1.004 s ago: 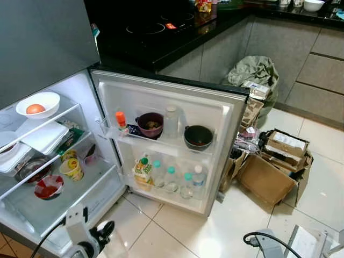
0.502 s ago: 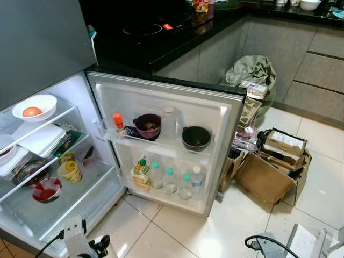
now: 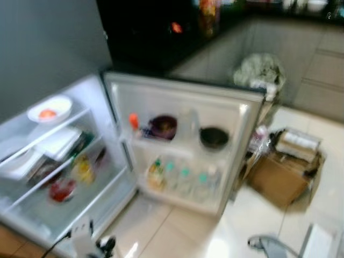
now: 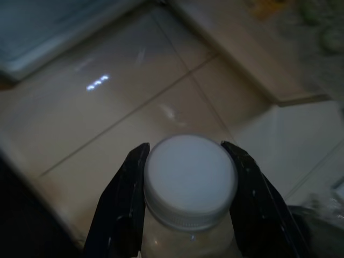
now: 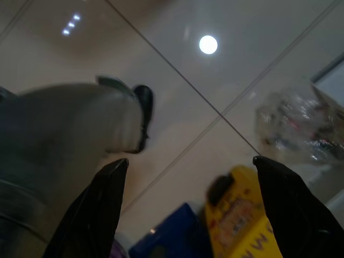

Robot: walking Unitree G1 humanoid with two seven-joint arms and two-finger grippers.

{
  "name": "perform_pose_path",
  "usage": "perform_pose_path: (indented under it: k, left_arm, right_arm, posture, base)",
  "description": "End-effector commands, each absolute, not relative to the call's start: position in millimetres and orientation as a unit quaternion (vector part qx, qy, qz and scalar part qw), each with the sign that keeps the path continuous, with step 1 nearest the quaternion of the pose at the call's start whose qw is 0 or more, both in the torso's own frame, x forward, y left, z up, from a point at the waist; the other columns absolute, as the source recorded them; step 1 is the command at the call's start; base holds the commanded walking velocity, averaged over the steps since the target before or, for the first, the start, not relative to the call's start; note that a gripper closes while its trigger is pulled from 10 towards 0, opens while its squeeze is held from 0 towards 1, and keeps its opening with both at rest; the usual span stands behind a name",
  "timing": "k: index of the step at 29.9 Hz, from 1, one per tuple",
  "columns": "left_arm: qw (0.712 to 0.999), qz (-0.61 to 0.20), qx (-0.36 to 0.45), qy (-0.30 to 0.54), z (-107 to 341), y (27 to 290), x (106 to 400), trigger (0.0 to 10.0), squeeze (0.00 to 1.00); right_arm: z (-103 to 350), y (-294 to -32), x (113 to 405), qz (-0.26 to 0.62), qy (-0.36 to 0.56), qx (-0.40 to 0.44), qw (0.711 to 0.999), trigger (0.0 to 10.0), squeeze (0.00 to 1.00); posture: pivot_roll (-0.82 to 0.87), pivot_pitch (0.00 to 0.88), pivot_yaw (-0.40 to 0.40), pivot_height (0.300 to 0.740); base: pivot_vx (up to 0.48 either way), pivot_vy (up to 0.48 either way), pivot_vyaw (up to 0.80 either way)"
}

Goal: Restocking fridge

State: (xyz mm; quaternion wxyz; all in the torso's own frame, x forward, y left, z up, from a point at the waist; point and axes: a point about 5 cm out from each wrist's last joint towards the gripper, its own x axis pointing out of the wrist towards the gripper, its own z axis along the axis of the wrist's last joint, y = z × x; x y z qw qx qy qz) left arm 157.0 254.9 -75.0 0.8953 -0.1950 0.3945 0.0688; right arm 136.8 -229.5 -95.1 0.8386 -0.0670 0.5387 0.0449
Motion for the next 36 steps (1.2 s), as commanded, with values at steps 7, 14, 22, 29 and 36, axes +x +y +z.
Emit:
perform_pose_path:
  k: [7,14,22,29,36]
  left_arm:
    - [0.905,0.029,-0.159,0.393,-72,248,168,10.0,0.00]
    - [0.909,0.015,-0.141,0.393,-71,242,174,10.0,0.00]
    - [0.915,-0.004,-0.141,0.377,-67,236,184,10.0,0.00]
    - [0.929,-0.014,-0.143,0.341,-55,235,205,10.0,0.00]
    - [0.943,-0.041,-0.126,0.304,-41,229,228,10.0,0.00]
  right_arm:
    - [-95,-226,138,0.045,0.536,-0.060,0.841,10.0,0.00]
    - [-96,-225,138,0.045,0.536,-0.059,0.841,10.0,0.00]
    - [-96,-227,137,0.044,0.537,-0.061,0.840,10.0,0.00]
    - [-95,-228,138,0.044,0.539,-0.064,0.839,10.0,0.00]
    - [-95,-229,138,0.047,0.538,-0.070,0.839,10.0,0.00]
  posture:
    - [-0.05,0.000,0.019,0.740]
    - [-0.05,0.000,0.021,0.740]
    - [-0.05,0.000,0.014,0.740]
    - [-0.05,0.000,0.010,0.740]
    - [-0.05,0.000,0.009,0.740]
  base:
    - [0.000,-0.038,0.00]
    - [0.000,-0.308,0.00]
    - [0.000,0.000,0.00]
    - [0.000,0.000,-0.41]
    - [0.000,0.000,-0.51]
